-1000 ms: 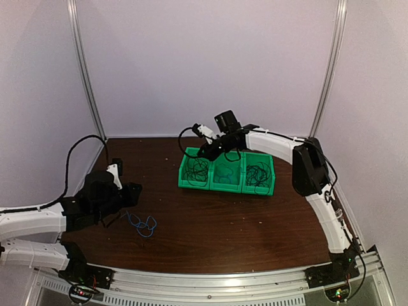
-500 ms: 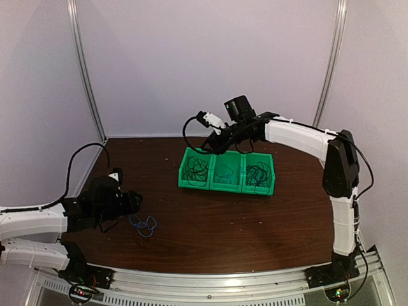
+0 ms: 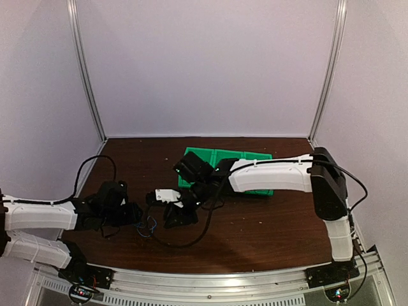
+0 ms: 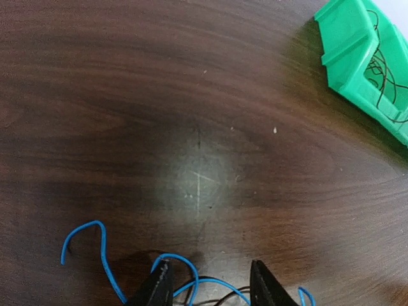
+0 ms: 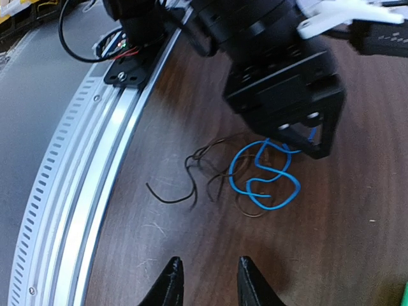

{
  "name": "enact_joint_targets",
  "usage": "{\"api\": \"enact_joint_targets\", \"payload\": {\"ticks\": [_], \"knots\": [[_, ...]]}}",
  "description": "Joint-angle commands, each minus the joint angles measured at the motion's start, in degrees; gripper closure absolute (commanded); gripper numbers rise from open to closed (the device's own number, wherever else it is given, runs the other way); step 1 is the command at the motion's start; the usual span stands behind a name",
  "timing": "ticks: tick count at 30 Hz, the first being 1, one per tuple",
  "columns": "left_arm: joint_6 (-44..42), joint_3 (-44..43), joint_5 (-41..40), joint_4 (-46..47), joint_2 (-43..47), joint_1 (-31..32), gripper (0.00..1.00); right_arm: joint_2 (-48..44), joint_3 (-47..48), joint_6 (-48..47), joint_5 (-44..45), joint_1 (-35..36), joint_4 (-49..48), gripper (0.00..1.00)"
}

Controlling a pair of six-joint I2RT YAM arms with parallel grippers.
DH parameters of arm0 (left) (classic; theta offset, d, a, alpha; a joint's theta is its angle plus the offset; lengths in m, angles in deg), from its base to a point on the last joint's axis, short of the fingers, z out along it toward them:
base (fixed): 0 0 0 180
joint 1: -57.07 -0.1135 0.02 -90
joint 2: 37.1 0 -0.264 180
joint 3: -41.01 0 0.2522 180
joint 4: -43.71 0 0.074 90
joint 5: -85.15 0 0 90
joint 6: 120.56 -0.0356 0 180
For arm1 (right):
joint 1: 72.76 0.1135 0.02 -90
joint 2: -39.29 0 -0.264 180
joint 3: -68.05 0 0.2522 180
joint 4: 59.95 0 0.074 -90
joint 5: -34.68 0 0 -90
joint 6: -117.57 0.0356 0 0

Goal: Untangle the cables

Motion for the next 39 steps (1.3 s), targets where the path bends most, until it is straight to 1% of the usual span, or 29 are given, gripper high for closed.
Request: {"api": "enact_joint_targets", "payload": {"ticks": [1,3,6,10,14,17,21,23,26,27,29,30,32,34,35,36,39], "knots": [[3.41,1.45,2.44,-0.47,-1.01,-1.74,0.6,3.77,1.36,-0.51,-1.04,1.85,-0.78,0.69],[3.65,1.69,2.84,-0.92,-1.01,-2.43,0.61,5.37,1.94,2.12,1.92,2.59,-3.2,0.64],[3.36,1.89,2.93,-1.25,-0.12,-2.57,0.61,8.03,3.46,5.72,5.23,2.65,-6.03,0.59],[2.38,2.45,2.72,-1.09,2.86,-2.57,0.61,10.7,5.28,8.7,7.46,2.18,-9.01,0.51],[1.84,2.3,1.57,-1.89,6.29,-2.64,0.61,14.26,8.92,13.49,4.01,1.15,-11.12,0.45],[1.93,2.16,0.96,-3.14,8.01,-2.65,0.61,16.21,10.45,18.15,1.2,0.14,-14.34,0.45],[2.23,2.2,0.68,-4.6,9.94,-2.65,0.61,19.23,13.22,21.64,-1.83,-0.66,-16.24,0.45],[2.23,2.18,0.53,-5.27,10.92,-2.65,0.61,20.4,14.23,22.13,-3.22,-0.81,-16.36,0.51],[2.01,2.07,0.52,-6.19,12.36,-2.65,0.61,21.12,14.27,23.18,-2.98,-0.94,-17.7,0.52],[2.01,2.0,0.66,-6.44,12.92,-2.65,0.61,21.31,14.43,23.18,-3.09,-1.0,-18.22,0.57],[1.84,1.83,1.28,-7.19,14.01,-2.65,0.61,21.79,15.16,23.75,-3.88,-1.33,-18.64,0.73],[1.73,1.87,1.76,-7.43,14.62,-2.65,0.61,21.89,15.6,24.31,-4.42,-1.59,-18.82,0.8],[1.3,2.3,3.7,-7.34,15.64,-2.65,0.6,21.35,15.76,25.11,-5.25,-2.15,-19.21,0.9],[0.48,3.07,6.6,-6.27,16.21,-2.62,0.53,19.74,14.96,25.13,-5.52,-2.55,-19.6,0.98],[0.24,3.52,8.1,-5.49,16.22,-2.61,0.49,18.16,14.16,25.11,-5.46,-2.97,-19.99,1.0],[0.13,3.9,9.26,-5.06,16.38,-2.65,0.46,16.99,13.21,25.3,-5.18,-3.36,-20.58,1.0],[0.37,5.01,12.18,-4.78,17.15,-2.57,0.46,13.4,10.06,26.49,-4.14,-4.72,-22.41,1.0]]}}
